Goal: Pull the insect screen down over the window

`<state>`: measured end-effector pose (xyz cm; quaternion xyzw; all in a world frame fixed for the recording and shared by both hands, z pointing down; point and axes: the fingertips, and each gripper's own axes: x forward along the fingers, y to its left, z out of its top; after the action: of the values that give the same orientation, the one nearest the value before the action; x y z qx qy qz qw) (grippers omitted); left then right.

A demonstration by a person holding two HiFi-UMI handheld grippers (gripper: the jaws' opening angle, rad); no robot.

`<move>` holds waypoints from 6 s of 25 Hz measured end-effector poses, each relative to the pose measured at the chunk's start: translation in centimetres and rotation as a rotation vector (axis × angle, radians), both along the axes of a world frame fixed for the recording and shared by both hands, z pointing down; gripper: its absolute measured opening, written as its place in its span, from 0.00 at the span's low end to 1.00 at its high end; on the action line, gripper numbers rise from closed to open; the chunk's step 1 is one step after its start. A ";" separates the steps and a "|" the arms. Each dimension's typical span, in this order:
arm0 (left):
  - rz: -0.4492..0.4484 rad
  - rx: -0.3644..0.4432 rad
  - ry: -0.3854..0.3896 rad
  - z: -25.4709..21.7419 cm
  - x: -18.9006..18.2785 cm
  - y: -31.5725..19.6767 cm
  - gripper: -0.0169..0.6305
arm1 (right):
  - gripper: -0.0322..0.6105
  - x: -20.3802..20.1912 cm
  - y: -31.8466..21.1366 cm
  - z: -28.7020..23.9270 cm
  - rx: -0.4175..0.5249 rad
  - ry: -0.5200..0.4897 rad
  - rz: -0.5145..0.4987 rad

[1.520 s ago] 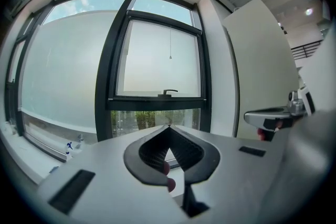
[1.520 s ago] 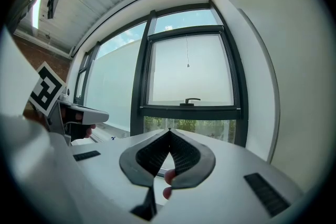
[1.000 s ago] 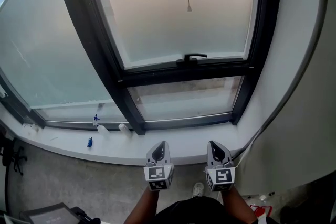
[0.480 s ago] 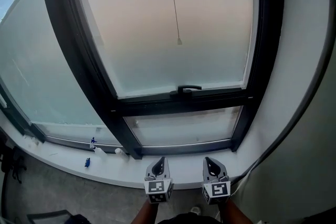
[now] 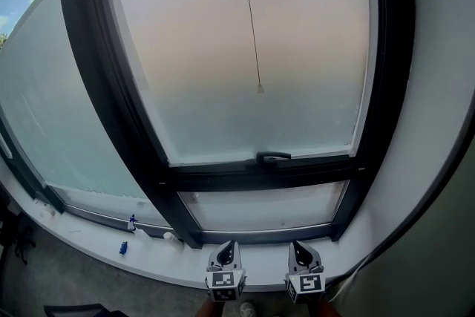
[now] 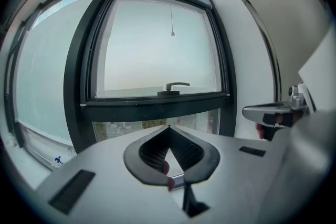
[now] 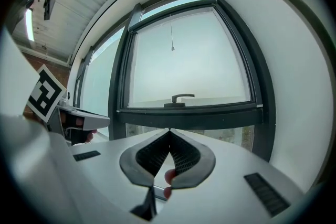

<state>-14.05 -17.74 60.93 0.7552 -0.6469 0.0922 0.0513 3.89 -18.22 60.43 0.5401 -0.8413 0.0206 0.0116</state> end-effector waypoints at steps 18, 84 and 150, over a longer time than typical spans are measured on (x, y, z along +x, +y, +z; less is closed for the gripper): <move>0.164 0.183 0.093 -8.1 -2.6 -13.1 0.03 | 0.05 -3.9 -10.5 -7.7 0.171 0.040 0.064; -0.418 0.811 -1.419 -71.0 -0.7 -21.8 0.32 | 0.29 -1.9 -21.8 -70.2 1.057 1.115 0.437; -0.014 0.356 -1.396 -64.0 -1.3 -24.4 0.38 | 0.31 -2.1 -25.2 -64.1 0.645 1.545 0.377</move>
<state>-15.31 -42.17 -3.05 0.5127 -0.5389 0.4462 -0.4976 1.79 -43.46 -3.68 0.5104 -0.4583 -0.5915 0.4237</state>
